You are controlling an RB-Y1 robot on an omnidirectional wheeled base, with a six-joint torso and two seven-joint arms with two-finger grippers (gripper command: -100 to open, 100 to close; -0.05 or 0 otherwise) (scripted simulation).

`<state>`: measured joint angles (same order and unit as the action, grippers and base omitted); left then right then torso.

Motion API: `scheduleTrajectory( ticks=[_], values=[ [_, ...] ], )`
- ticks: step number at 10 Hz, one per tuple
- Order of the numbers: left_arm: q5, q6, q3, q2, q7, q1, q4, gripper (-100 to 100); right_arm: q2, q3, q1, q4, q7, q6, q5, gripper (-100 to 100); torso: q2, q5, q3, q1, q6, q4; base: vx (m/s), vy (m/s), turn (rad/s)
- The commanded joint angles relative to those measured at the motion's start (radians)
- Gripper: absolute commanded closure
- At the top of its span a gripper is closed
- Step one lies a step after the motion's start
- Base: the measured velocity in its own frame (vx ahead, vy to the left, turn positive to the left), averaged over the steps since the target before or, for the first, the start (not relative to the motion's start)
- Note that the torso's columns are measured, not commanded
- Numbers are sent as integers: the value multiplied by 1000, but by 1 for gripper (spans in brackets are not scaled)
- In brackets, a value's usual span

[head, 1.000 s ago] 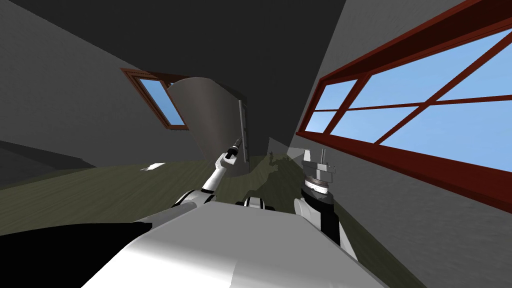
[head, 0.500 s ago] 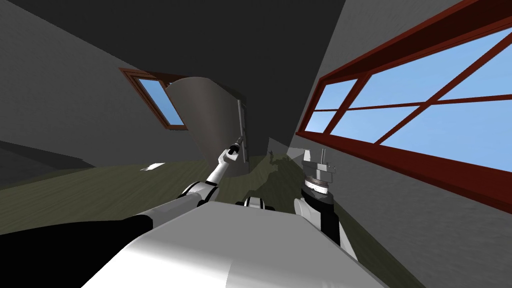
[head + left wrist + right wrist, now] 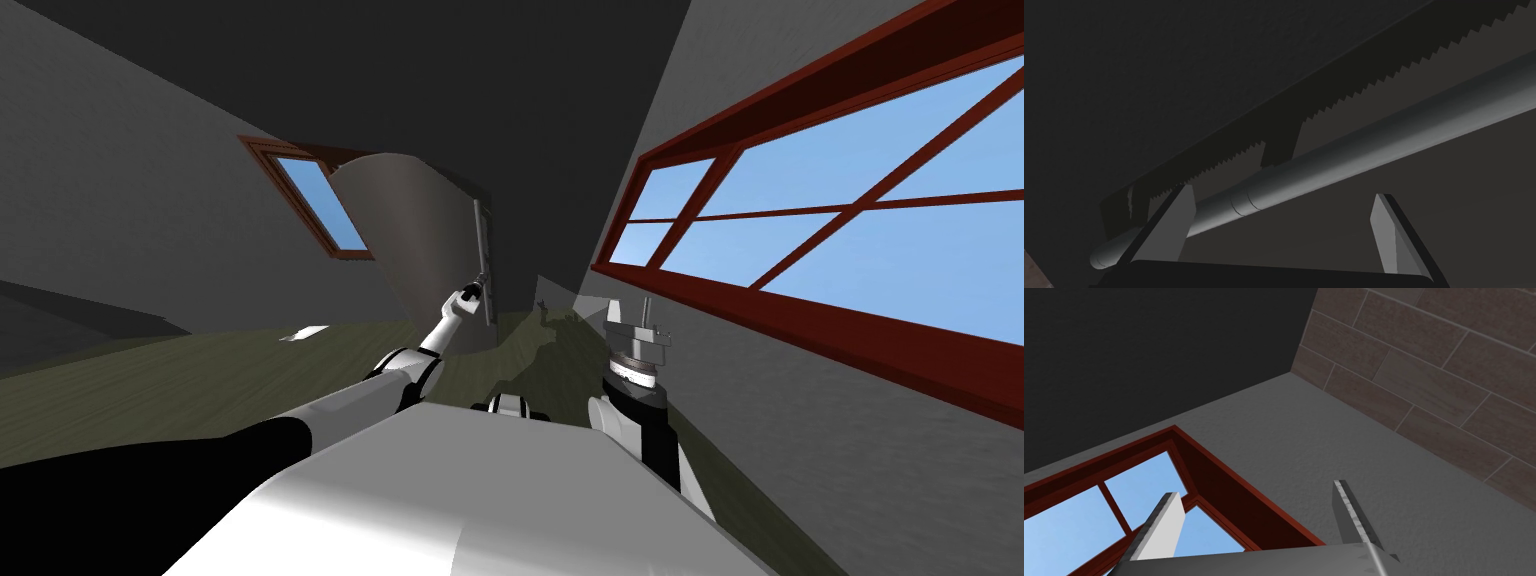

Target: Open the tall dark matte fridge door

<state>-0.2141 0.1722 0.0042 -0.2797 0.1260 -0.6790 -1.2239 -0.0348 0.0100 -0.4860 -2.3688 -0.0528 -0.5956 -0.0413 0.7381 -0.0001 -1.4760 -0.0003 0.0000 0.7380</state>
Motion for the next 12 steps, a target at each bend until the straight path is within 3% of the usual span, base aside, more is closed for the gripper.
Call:
scheduleTrajectory(
  ticks=[1,7,8,9,10,11,12],
  values=[
    [-7,41,-5,-12,15,-73,79,-100,0,0,0,0,0,0,0,0,0,0,0,0,0,0,11,-26,4],
    [-19,113,-14,-40,41,-230,249,-100,0,0,0,0,0,0,0,0,0,0,0,1,0,0,11,-25,3],
    [-19,113,-14,-40,41,-239,265,-100,0,0,0,0,0,0,0,0,0,0,0,0,0,0,8,-20,2],
    [-23,135,-17,-50,49,-283,304,-100,0,0,0,0,0,0,0,0,0,0,0,0,0,0,8,-20,3],
    [-23,135,-17,-50,49,-285,315,-100,0,0,0,0,0,0,0,0,0,0,0,0,0,0,9,-18,1],
    [-26,156,-19,-60,56,-329,353,-100,0,0,0,0,0,0,0,0,0,0,0,0,0,0,12,-22,3],
    [-26,156,-19,-60,56,-329,362,-100,0,0,0,0,0,0,0,0,0,0,0,0,0,0,10,-20,2]
  ],
)
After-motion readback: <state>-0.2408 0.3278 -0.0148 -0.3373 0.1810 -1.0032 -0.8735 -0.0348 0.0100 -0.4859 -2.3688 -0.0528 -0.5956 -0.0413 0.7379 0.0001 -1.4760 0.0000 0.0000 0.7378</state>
